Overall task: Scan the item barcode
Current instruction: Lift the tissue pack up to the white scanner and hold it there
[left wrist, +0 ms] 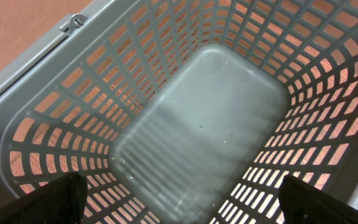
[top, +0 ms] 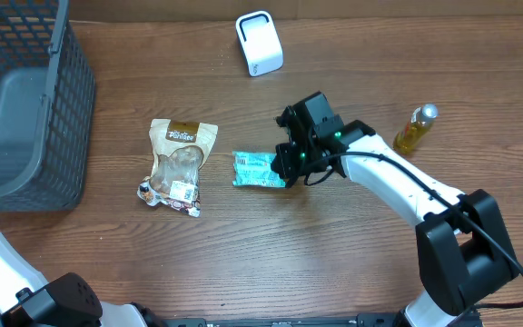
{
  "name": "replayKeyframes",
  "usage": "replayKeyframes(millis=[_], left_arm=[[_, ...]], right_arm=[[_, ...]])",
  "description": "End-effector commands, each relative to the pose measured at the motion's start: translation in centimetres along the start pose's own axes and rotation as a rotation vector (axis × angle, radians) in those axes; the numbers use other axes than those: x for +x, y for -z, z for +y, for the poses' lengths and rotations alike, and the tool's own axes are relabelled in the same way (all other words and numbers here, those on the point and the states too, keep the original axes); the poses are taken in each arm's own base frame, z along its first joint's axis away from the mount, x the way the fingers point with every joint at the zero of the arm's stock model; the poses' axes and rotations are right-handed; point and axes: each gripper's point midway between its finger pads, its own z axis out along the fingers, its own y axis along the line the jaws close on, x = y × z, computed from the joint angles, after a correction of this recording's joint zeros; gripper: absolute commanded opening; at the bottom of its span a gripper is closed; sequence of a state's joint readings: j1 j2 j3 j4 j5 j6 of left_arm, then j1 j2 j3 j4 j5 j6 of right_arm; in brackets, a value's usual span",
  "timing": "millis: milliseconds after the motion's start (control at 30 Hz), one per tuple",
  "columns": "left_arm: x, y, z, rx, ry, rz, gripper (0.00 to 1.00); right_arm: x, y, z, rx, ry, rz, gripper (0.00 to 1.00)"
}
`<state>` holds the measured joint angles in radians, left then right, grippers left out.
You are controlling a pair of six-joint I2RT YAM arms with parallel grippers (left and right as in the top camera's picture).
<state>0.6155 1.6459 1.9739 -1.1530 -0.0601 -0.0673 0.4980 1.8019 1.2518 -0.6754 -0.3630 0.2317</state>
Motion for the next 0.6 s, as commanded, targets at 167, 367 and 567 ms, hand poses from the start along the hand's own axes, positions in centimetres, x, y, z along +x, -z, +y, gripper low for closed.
replayKeyframes(millis=[167, 367, 567], left_arm=[[-0.4, 0.2, -0.1, 0.007, -0.019, -0.012, 0.99], [-0.5, 0.2, -0.1, 0.007, -0.019, -0.013, 1.00], [-0.4, 0.2, -0.1, 0.007, -0.019, -0.012, 1.00]], right_arm=[[-8.3, 9.5, 4.5, 0.051, 0.203, -0.216, 0.04], [-11.6, 11.5, 2.6, 0.267, 0.365, -0.335, 0.04], [-15.2, 11.6, 0.8, 0.448, 0.534, -0.431, 0.04]])
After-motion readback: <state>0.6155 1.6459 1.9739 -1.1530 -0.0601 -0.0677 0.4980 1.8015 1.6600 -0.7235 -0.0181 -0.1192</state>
